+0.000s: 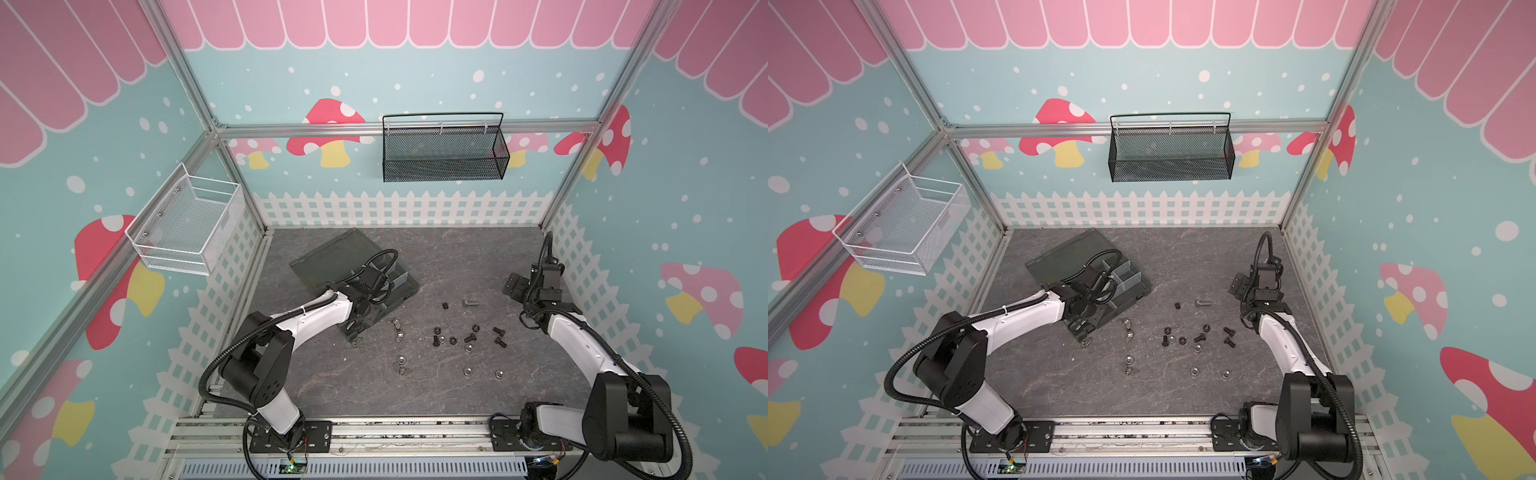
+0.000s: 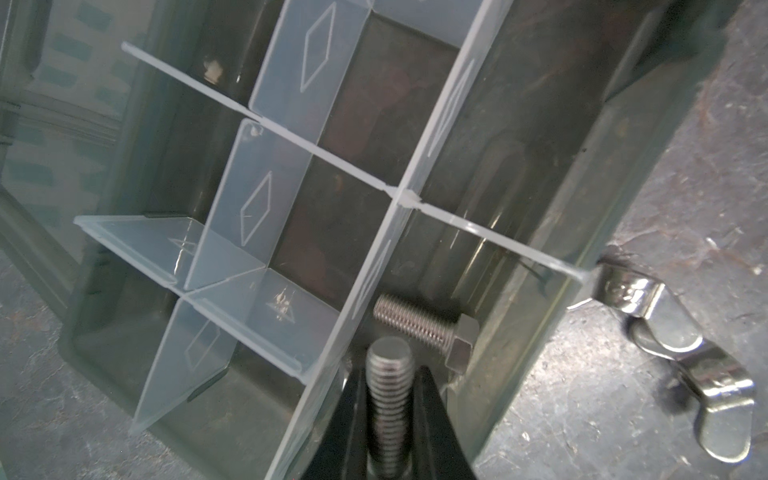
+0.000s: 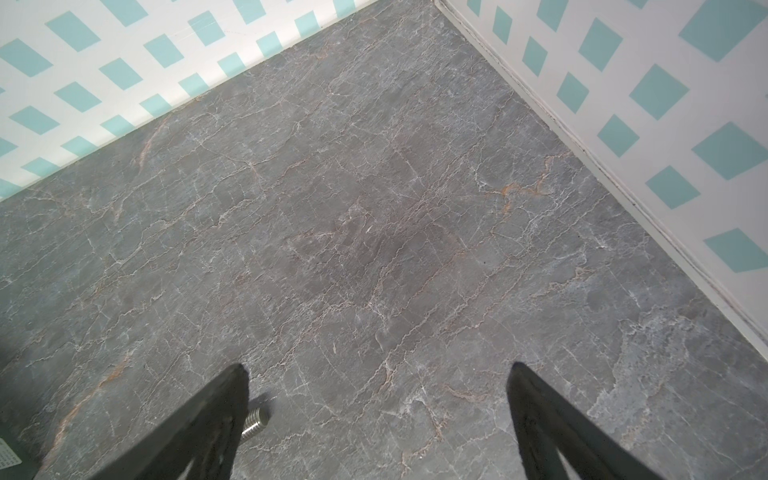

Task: Sort the screws and nuts into containers
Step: 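Open the left gripper to drop the bolt into the compartment, then grasp a loose silver bolt with the right gripper while the left gripper rises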

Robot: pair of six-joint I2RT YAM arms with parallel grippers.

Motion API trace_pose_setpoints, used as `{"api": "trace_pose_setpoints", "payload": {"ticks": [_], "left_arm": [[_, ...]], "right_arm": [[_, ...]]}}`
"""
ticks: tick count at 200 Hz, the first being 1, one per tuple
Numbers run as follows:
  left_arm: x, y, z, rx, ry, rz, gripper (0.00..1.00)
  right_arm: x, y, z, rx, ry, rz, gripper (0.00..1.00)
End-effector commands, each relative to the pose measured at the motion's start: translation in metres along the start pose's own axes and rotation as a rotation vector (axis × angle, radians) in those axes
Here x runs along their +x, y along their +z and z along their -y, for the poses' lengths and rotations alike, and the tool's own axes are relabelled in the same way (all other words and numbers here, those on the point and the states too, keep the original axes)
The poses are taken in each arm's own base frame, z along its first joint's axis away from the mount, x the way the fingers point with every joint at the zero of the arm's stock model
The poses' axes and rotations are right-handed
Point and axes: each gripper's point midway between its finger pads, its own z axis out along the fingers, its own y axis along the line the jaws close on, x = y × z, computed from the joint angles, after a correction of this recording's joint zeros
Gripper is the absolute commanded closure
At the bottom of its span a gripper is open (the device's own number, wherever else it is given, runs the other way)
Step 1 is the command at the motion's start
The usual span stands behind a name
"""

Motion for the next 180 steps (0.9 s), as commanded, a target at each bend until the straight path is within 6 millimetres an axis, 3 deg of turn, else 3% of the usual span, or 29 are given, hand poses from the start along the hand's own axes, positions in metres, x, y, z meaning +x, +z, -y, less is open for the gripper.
{"api": "trace_pose_setpoints", "payload": {"ticks": [1,74,118,143,180], "left_arm": [[-0.001,0.002,0.001,0.012,-0.002,0.004,0.77],[-0.005,-0.007,0.001,0.020,-0.017,0.028,0.71],[-0.017,-0.025,0.002,0.054,-0.053,0.083,0.65],[-0.023,-0.033,-0.001,0.047,-0.078,0.112,0.59],[-0.030,-0.044,-0.005,0.048,-0.145,0.164,0.46]], "right_arm": [[0.000,0.000,0.000,0.007,0.010,-0.003,0.02],[0.000,-0.001,-0.002,0.001,0.011,-0.010,0.02],[0.017,-0.006,-0.005,0.013,-0.005,-0.109,0.01],[0.029,-0.009,-0.015,0.001,-0.025,-0.161,0.03],[0.048,-0.009,-0.046,-0.059,-0.072,-0.226,0.07]]}}
